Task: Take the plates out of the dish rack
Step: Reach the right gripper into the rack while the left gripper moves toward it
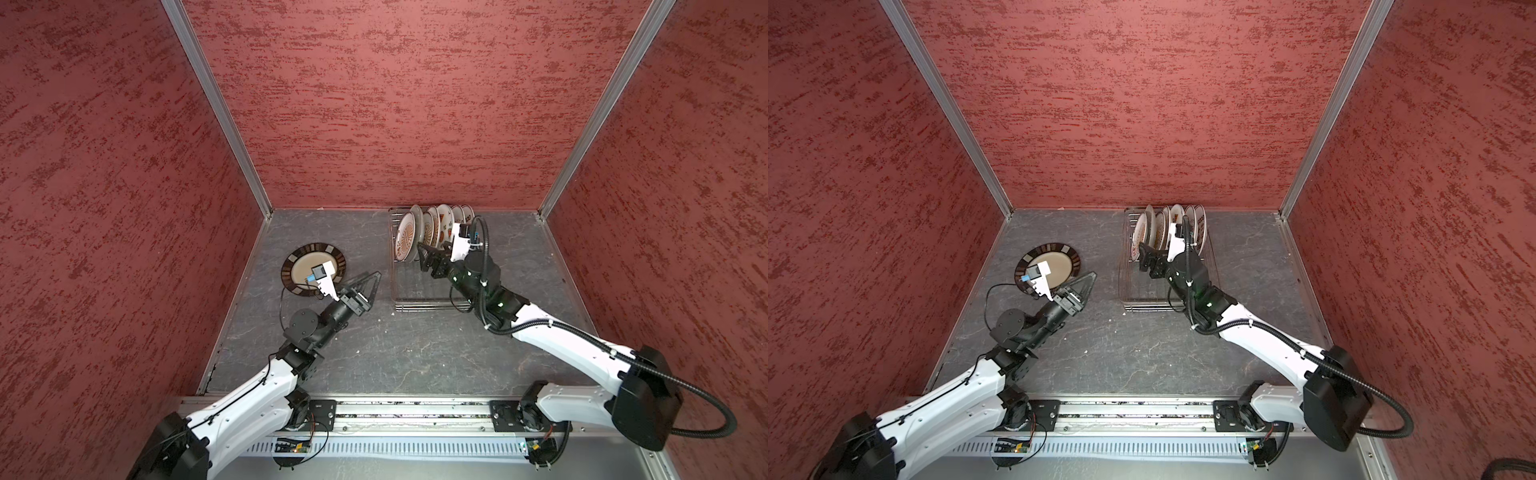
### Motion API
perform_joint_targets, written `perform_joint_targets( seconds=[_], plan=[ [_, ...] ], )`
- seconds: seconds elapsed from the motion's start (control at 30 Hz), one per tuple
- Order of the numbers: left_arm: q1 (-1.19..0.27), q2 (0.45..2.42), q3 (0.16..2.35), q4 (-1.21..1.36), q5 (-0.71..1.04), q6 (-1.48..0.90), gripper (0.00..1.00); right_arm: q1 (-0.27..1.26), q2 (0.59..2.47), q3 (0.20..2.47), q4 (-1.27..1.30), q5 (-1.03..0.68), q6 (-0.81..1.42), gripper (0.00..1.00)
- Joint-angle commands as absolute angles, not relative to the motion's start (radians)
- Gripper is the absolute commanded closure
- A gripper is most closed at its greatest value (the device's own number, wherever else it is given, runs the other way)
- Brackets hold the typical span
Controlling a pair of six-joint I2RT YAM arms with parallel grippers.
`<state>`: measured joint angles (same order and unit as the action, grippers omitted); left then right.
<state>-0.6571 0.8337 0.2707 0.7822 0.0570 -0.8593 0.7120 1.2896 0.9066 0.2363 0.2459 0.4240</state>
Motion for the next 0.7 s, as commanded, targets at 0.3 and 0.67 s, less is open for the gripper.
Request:
perform_joint_targets(
  seconds=[0.3, 0.67],
  plan=[
    [-0.69, 1.026, 0.313, 0.892, -0.106, -0.813, 0.01, 0.661, 1.67, 1.337, -0.08, 0.454, 0.329, 0.37],
    [-0.697, 1.141, 0.324, 0.961, -0.108, -0.844, 0.0, 0.66, 1.875, 1.582, -0.256, 0.647, 0.316, 0.66]
  ],
)
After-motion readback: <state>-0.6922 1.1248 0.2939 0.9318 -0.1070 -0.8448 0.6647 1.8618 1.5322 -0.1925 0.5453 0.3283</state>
